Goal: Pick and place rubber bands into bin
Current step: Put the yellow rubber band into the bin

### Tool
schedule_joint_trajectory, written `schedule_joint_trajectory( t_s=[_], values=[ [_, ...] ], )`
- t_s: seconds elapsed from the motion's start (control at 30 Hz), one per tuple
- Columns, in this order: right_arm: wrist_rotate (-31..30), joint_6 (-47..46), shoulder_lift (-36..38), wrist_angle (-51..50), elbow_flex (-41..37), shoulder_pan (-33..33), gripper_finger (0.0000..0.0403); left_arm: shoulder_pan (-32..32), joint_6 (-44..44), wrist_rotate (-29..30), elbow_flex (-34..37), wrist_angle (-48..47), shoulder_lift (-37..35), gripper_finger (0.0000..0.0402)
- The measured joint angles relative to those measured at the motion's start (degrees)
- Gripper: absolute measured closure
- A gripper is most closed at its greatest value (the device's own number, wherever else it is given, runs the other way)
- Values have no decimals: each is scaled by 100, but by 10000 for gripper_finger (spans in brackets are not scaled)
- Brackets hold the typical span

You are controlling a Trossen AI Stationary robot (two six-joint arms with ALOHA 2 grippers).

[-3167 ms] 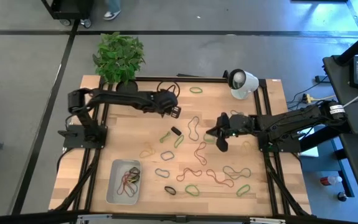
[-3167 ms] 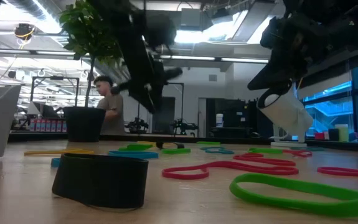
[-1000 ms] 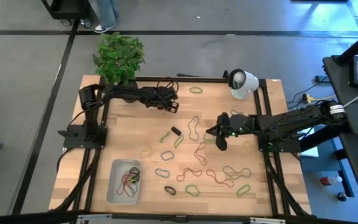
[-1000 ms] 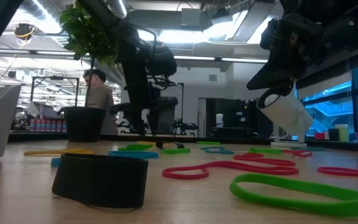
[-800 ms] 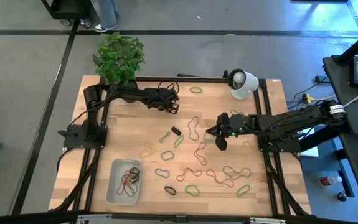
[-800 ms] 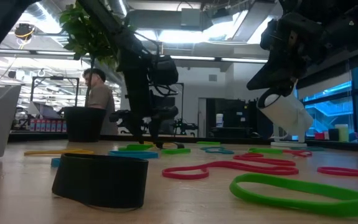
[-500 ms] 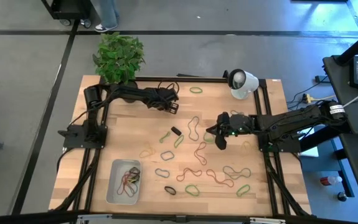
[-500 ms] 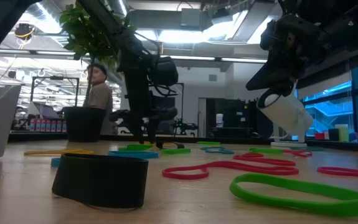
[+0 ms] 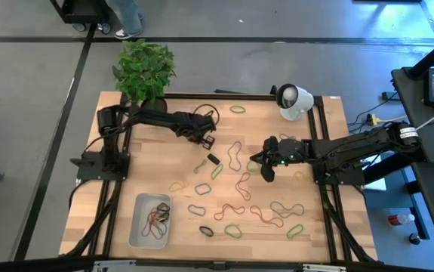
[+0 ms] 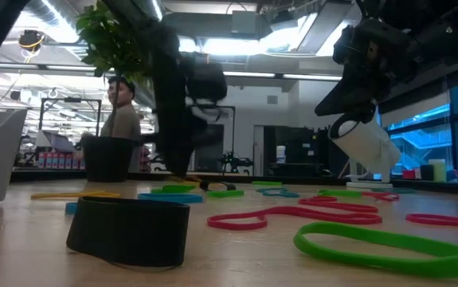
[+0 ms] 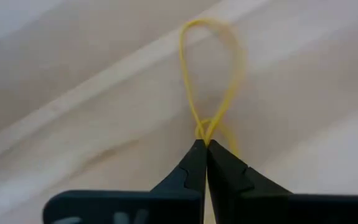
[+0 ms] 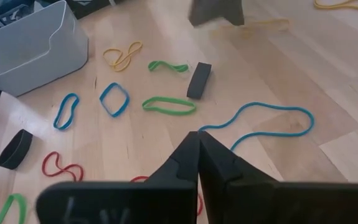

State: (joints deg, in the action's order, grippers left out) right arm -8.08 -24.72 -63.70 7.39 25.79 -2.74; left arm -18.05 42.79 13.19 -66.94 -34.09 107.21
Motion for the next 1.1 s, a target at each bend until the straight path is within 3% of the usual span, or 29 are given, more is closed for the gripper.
schedule_joint_trajectory(
  t_s=[0.47,0.77,0.97,1.1],
  values=[
    [2,294,-7,-20,-1,0,395,1288,461,497,-22,-1120,-1879,400],
    [9,576,-9,-139,-1,0,395,2590,1200,-166,-33,-2024,-2942,400],
    [9,603,-9,-153,-1,0,395,3672,2649,-1282,-33,-3207,-3118,400],
    [7,720,-9,-160,-1,0,395,4347,3672,-1929,-31,-3499,-3079,400]
  ],
)
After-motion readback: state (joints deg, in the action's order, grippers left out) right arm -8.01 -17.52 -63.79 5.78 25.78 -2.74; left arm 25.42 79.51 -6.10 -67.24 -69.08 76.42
